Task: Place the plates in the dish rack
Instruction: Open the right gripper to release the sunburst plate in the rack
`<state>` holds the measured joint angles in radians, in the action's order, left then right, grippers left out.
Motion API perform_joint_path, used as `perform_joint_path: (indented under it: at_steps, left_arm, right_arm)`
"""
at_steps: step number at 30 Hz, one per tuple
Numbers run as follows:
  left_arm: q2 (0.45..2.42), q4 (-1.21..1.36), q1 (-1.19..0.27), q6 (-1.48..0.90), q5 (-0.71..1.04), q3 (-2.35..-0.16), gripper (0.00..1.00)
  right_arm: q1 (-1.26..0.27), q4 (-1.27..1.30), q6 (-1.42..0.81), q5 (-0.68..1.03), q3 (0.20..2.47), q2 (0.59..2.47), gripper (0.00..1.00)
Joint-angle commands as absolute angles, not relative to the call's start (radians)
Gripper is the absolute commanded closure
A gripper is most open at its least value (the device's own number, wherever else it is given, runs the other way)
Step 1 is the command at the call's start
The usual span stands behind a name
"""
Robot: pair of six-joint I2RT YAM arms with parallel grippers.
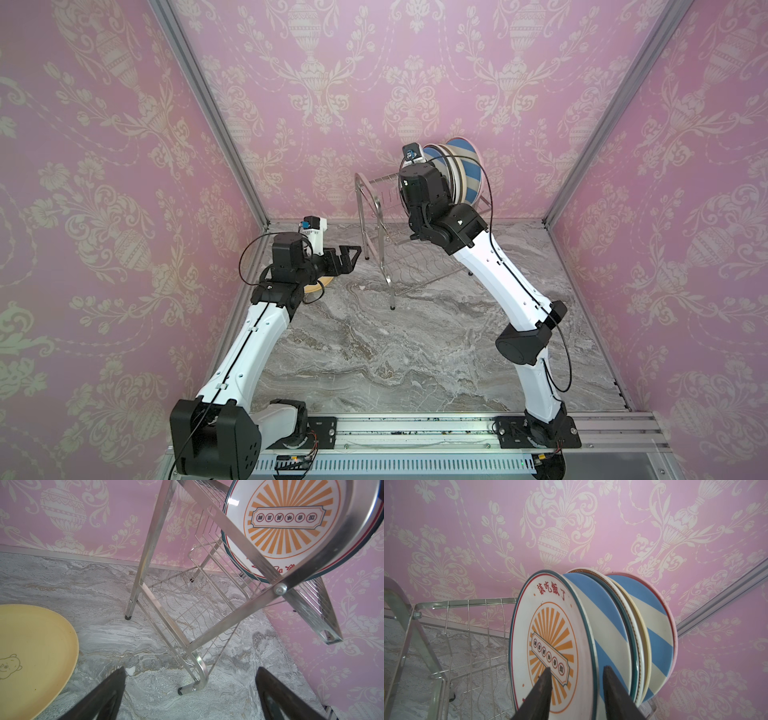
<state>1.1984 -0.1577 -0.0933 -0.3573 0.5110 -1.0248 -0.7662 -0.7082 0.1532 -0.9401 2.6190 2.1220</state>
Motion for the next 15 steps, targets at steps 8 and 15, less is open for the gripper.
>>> perform_joint_path:
  at_steps: [8, 15]
  left_arm:
    - [1.172, -0.231, -0.070, -0.335, 0.432, -1.041, 0.01]
    - [1.198, -0.315, -0.021, -0.296, 0.367, -1.103, 0.01]
  right_arm:
    - [-0.788, -0.657, 0.244, -0.987, 2.638, 2.046, 0.47]
    - [-0.792, -0.683, 0.207, -0.970, 2.574, 1.950, 0.34]
